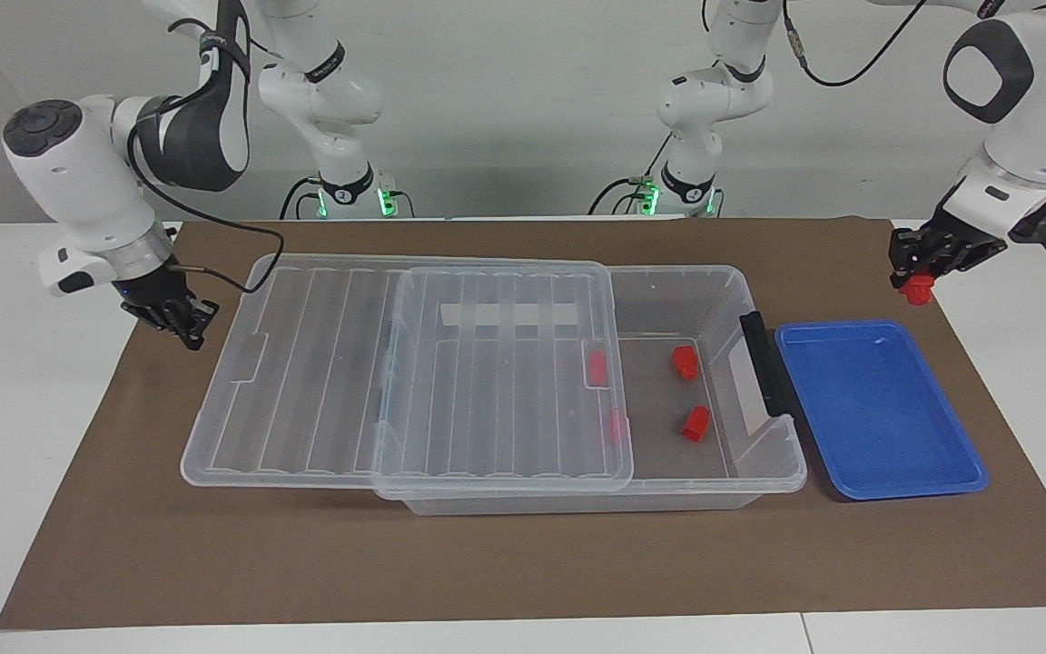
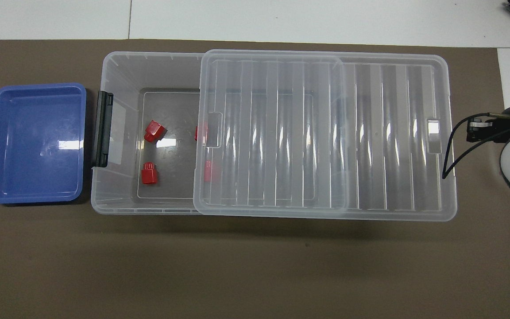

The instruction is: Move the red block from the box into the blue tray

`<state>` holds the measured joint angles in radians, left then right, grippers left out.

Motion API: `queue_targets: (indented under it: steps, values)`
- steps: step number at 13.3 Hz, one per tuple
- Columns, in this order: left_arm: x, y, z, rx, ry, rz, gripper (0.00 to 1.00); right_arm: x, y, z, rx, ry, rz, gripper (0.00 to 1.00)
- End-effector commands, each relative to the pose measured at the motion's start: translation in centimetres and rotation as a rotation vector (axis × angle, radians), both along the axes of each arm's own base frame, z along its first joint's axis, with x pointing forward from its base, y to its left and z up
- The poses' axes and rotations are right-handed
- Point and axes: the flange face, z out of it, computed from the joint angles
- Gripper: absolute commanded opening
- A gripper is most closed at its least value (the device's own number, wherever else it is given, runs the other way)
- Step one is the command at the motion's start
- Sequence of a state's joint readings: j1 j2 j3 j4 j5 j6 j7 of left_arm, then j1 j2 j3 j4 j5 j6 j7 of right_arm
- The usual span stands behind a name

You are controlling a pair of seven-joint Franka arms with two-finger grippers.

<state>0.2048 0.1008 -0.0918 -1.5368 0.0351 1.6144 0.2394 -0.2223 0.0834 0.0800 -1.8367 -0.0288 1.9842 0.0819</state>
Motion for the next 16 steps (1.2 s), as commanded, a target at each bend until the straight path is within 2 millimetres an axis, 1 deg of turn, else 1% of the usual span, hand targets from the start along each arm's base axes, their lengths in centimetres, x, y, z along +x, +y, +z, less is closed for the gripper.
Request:
queue_targets:
  steps: [1,2,3,4,5,6,7,8,9,11,13,14,15,16]
  values:
    - [-0.3,-0.1,-0.1,-0.004,0.004,-0.008,0.00,-0.1,0.1,-0.7,0.007,-0.010,0.022,0.00]
    - [-0.3,-0.2,-0.8,-0.001,-0.015,-0.011,0.00,0.2,0.3,-0.8,0.006,-0.024,0.026,0.00]
    - [-0.5,0.1,-1.9,0.005,-0.048,-0.006,0.00,0.2,0.6,-1.1,0.006,-0.020,0.031,0.00]
    - [-0.6,0.4,-3.8,0.010,-0.083,-0.004,0.00,0.2,0.8,-1.4,0.007,-0.017,0.034,0.00]
    - [-0.3,1.7,-6.1,0.014,-0.113,0.014,0.00,0.3,1.0,-1.5,0.008,-0.020,0.034,0.00]
    - [0.3,4.0,-9.3,0.012,-0.128,0.050,0.00,0.6,1.4,-2.0,0.008,-0.027,0.042,0.00]
    - [0.9,4.7,-10.8,0.012,-0.144,0.062,0.00,0.8,2.1,-2.1,0.008,-0.028,0.051,0.00]
    - [1.2,5.1,-11.2,0.013,-0.155,0.068,0.00,0.9,2.9,-2.1,0.009,-0.028,0.063,0.00]
    - [1.7,5.3,-12.1,0.014,-0.169,0.070,0.00,1.0,4.0,-2.1,0.009,-0.028,0.076,0.00]
    - [1.9,5.4,-13.7,0.013,-0.183,0.081,0.00,1.1,5.9,-2.2,0.011,-0.025,0.100,0.00]
    - [2.2,4.2,-16.4,0.004,-0.195,0.149,0.00,1.0,7.8,-2.2,0.012,-0.017,0.132,0.00]
    - [1.9,3.9,-17.9,0.001,-0.202,0.166,0.00,1.0,9.0,-2.2,0.014,-0.011,0.152,0.00]
    - [1.7,3.1,-19.2,0.000,-0.220,0.162,0.00,0.9,10.0,-2.3,0.014,-0.004,0.168,0.00]
    - [1.3,3.0,-20.9,-0.002,-0.236,0.173,0.00,0.7,11.5,-2.3,0.016,0.003,0.192,0.00]
